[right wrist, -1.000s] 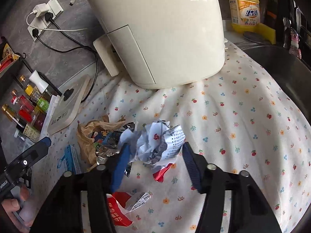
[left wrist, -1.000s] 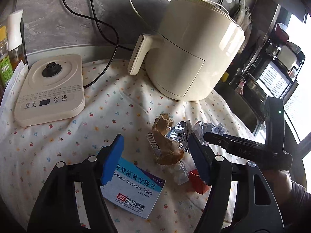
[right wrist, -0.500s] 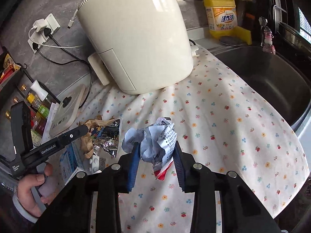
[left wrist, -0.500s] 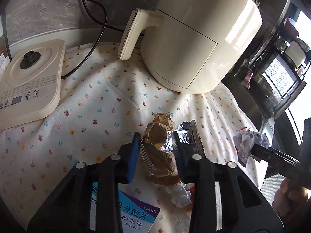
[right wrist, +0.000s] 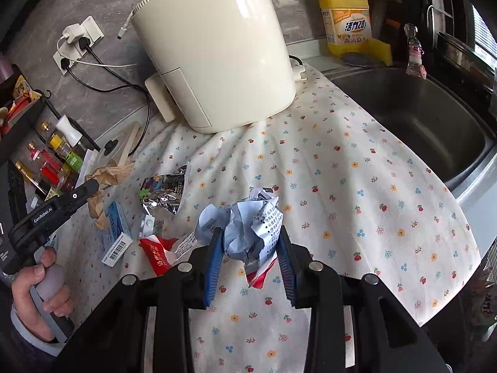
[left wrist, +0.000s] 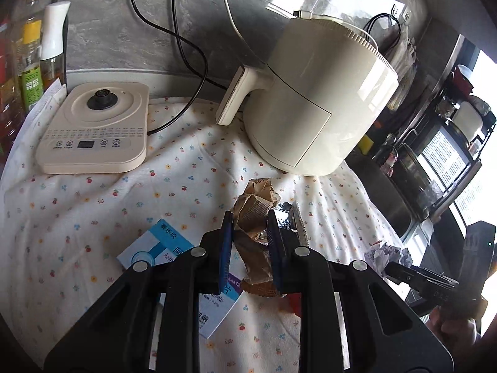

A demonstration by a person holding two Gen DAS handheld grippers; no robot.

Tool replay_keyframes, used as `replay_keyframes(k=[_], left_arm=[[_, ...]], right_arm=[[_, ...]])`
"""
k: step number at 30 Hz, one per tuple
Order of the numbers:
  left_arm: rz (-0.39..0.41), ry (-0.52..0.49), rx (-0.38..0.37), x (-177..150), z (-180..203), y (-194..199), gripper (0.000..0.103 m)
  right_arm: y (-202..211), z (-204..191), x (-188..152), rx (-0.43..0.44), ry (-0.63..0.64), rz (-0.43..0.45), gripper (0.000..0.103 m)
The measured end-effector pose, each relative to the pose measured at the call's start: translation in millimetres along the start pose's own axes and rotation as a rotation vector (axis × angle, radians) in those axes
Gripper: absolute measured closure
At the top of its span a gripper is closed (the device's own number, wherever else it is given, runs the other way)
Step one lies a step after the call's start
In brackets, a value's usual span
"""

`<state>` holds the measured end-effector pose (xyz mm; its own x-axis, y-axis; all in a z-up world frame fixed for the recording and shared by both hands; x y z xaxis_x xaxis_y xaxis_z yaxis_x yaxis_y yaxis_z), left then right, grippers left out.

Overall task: Collect trash
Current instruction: 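Carry the brown paper and blue-white paper with both grippers over the bin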

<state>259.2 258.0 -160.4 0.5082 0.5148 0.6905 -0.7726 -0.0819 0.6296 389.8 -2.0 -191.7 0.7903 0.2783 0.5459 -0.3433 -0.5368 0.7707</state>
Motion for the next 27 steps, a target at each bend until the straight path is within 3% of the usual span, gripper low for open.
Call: replay_keyframes(k=[11,27], left_arm=[[0.075,0.029,0.022,-43.8,40.8,61.3,0.082],[0.020,-0.087,-0.014,-124.0,160.8,102.9,0.082]], right_arm=[[58.4,29.5,-41.3,0.028,0.040,0.011,0.069],[155.1,126.1,-110.3,0.031,-0.078,0.069,0.069]])
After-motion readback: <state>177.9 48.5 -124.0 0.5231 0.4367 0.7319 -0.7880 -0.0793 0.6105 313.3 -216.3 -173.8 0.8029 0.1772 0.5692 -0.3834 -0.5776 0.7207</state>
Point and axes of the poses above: each gripper's, at about its wrist camera, not at the fingertips, and y roughly against the way its jaws point, z to its right, x to its top, the point moved 2 cm from there along -y, roughly the way its jaws point, and after that the axes turned 2 degrees about -y, right-handed, at the moved point
